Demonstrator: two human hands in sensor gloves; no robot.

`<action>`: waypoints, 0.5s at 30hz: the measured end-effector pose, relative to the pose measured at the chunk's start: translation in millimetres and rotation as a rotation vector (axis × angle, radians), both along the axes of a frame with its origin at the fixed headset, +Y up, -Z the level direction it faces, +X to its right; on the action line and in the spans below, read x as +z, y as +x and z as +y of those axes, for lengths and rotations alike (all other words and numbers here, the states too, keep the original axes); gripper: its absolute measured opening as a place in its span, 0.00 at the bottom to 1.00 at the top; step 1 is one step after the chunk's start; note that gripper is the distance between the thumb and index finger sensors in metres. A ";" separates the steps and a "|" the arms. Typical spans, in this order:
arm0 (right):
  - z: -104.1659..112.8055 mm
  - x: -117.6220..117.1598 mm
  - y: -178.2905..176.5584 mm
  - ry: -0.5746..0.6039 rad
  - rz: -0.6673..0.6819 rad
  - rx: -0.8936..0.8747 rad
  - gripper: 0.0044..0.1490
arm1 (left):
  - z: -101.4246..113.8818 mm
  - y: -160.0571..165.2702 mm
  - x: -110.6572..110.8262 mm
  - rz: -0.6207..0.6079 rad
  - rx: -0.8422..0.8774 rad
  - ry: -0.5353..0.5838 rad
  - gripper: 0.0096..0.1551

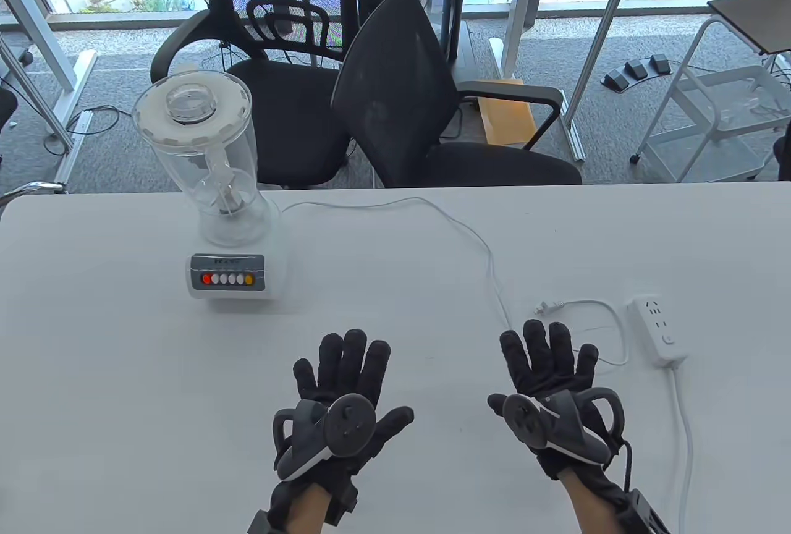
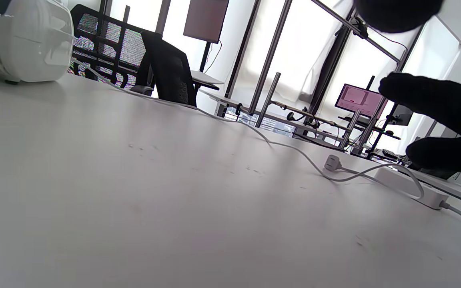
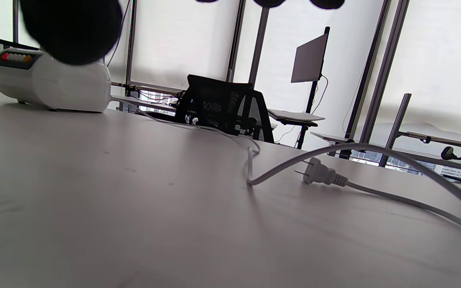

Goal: Plug the blender into the power strip

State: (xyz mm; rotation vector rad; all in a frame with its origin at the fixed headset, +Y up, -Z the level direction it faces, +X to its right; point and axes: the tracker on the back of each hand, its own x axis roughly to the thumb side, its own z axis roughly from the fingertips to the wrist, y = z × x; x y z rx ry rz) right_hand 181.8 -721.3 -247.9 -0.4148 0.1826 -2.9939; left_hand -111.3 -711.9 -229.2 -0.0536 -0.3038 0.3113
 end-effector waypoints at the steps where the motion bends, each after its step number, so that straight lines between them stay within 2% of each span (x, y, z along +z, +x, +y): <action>1: -0.4 -1.1 1.8 -0.007 -0.005 -0.005 0.63 | 0.2 0.2 0.1 -0.001 0.000 -0.001 0.58; 9: 9.1 -8.7 25.5 0.014 -0.088 -0.041 0.64 | -0.8 0.0 -0.3 -0.007 0.023 -0.018 0.58; 15: 17.3 -21.1 70.4 0.006 -0.227 -0.136 0.63 | 1.8 -1.1 -0.3 -0.007 0.043 -0.013 0.58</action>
